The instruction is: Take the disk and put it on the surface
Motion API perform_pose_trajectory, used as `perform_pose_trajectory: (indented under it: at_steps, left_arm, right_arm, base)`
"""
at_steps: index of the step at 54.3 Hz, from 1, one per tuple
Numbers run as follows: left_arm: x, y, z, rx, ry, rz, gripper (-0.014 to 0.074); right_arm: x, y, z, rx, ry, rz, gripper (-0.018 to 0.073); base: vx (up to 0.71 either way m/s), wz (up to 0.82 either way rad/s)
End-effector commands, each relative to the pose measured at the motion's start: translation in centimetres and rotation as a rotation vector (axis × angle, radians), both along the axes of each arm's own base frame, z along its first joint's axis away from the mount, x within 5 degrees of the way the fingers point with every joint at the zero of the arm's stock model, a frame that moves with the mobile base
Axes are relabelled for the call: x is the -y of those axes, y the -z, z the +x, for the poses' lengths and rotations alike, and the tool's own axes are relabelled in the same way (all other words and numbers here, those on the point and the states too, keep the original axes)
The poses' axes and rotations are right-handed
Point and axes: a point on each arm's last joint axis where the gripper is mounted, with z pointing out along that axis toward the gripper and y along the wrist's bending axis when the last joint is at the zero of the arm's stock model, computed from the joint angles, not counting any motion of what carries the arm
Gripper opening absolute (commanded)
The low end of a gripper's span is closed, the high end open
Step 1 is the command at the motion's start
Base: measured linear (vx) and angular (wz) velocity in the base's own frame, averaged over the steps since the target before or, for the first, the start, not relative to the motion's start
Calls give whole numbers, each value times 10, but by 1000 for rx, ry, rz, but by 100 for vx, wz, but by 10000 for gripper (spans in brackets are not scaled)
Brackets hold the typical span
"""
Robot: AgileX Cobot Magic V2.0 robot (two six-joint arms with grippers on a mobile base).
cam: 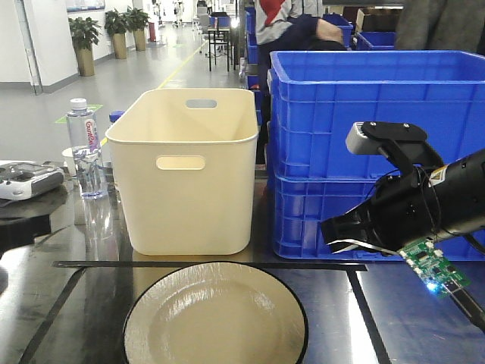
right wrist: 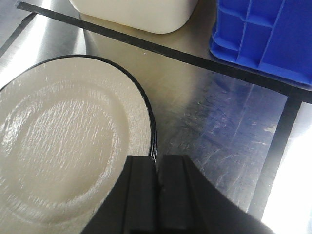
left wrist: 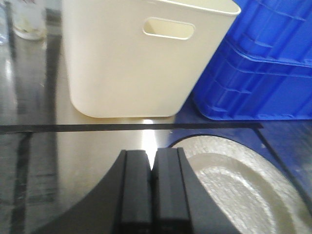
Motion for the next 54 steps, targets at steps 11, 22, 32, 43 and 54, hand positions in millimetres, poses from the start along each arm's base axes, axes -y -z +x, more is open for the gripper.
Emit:
perform_pose_trajectory:
  at_steps: [11,22,32,43,54]
  left_arm:
    - [-13,32,-58,303,-163,-2,-9]
    - [-20,78,-91,318,-172,-33,-8]
    - [-25,101,-106,322,-190,-1,-8]
    - [-38,117,-128,400,-289,57,-8]
    - [-44,142,-153,517,-372,110,-8]
  right_arm:
    - [4,-25,-6,118,21,44,9]
    - [4,-25,-6,118,21,44,9]
    - [4,-25,-6,118,21,44,9]
    - [4,-25,-6,118,21,44,9]
    - [4,-25,-6,118,21,44,9]
  base:
    - [0,0]
    - [0,0]
    - [0,0]
    - [0,0]
    - [0,0]
